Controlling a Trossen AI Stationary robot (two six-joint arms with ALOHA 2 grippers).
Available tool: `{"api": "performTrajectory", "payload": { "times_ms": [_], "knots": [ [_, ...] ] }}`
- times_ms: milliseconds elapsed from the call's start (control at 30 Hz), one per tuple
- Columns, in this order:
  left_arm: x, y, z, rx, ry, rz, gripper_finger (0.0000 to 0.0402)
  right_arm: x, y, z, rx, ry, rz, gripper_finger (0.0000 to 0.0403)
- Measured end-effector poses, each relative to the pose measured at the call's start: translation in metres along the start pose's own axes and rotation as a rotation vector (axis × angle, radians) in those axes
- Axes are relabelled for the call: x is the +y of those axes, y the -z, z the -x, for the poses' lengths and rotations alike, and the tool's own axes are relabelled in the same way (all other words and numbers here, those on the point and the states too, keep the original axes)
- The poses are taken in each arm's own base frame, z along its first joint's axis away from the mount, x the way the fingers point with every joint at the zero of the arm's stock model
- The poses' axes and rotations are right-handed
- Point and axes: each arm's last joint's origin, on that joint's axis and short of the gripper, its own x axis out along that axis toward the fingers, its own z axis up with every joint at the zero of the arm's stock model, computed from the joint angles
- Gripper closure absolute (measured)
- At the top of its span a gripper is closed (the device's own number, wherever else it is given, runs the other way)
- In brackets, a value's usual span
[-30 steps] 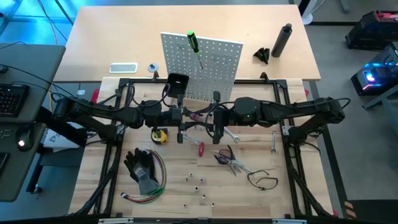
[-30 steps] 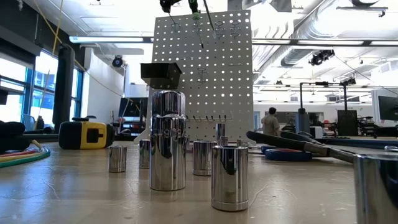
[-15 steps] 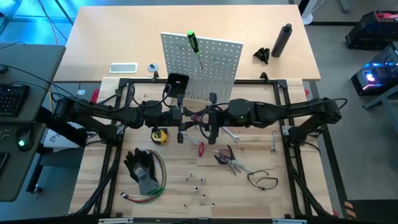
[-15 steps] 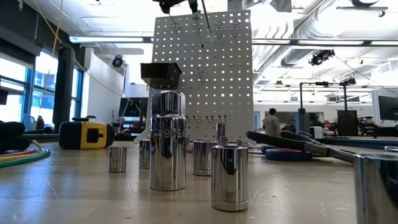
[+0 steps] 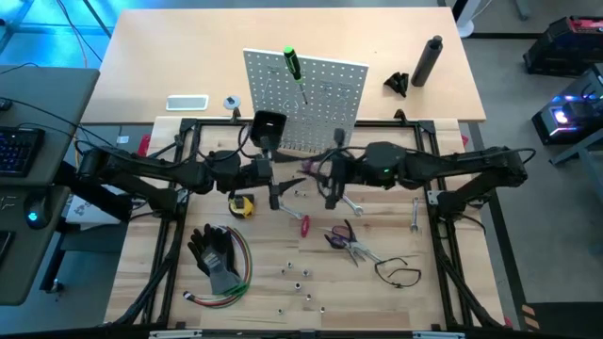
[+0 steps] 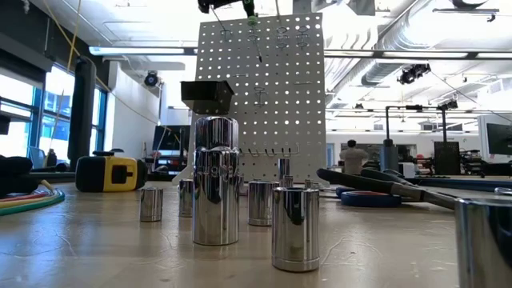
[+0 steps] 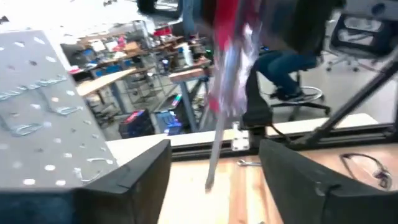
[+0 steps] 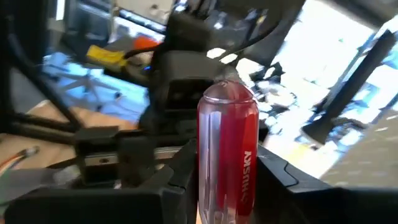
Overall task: Hang tools onto peg board
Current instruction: Hang the red screwdriver on the white peg board
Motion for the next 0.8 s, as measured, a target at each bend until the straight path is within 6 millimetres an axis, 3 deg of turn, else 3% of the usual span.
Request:
{"api": "performTrajectory", "payload": {
  "times_ms": [200,367,500,800],
  "knots": [
    [0.004,-0.002,0.009,0.041,-0.027,-0.005,0.0129,-0.035,-0.036,0.044,-0.107,0.151,0.017,0.0315],
    [0.0,0.008,0.007,0.128,-0.006,0.011,0.0127,-0.067,-0.051,0.066,-0.14,0.252,0.018,0.0315],
    [-0.006,0.019,0.004,0.214,0.016,0.023,0.0127,-0.091,-0.053,0.071,-0.127,0.31,0.022,0.0315],
    [-0.022,0.036,-0.005,0.292,0.058,0.02,0.0126,-0.136,-0.035,0.062,-0.125,0.384,-0.012,0.0315]
  ]
}}
